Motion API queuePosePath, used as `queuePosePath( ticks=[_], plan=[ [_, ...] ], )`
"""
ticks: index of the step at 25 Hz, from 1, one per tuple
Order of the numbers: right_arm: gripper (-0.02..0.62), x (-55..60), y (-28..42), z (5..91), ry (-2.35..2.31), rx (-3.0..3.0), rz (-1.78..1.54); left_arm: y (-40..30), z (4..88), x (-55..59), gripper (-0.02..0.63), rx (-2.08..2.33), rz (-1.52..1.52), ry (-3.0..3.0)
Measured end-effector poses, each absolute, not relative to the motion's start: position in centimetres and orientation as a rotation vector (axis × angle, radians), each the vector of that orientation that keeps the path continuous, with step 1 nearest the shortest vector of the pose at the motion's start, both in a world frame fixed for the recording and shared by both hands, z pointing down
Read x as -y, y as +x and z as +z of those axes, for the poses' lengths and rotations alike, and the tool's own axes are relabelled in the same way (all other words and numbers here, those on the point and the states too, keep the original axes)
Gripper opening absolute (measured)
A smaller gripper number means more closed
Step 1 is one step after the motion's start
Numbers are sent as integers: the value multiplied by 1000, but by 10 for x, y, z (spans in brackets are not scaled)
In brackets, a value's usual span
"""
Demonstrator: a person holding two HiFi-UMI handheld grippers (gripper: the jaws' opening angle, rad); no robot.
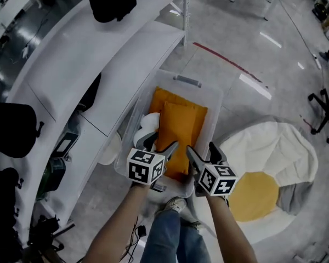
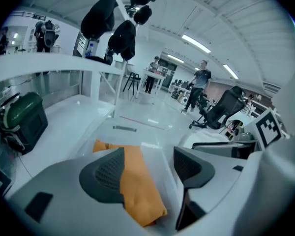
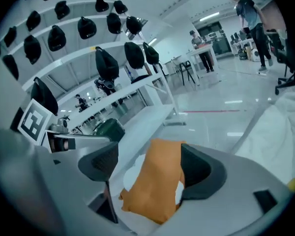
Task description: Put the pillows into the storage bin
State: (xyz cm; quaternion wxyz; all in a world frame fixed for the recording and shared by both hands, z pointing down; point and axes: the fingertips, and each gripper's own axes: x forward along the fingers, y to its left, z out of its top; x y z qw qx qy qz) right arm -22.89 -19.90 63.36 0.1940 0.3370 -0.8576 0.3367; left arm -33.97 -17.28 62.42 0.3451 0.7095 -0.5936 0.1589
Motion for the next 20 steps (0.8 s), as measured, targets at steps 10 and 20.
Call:
queuePosePath(
  ticks=[10, 20],
  plan=[
    [231, 225, -156, 345, 1222, 2643, 665, -292, 336, 211, 133, 1666, 185, 2207],
    [86, 165, -38, 131, 1598, 2711, 398, -196, 120, 161, 42, 1615, 83, 2550]
  ],
)
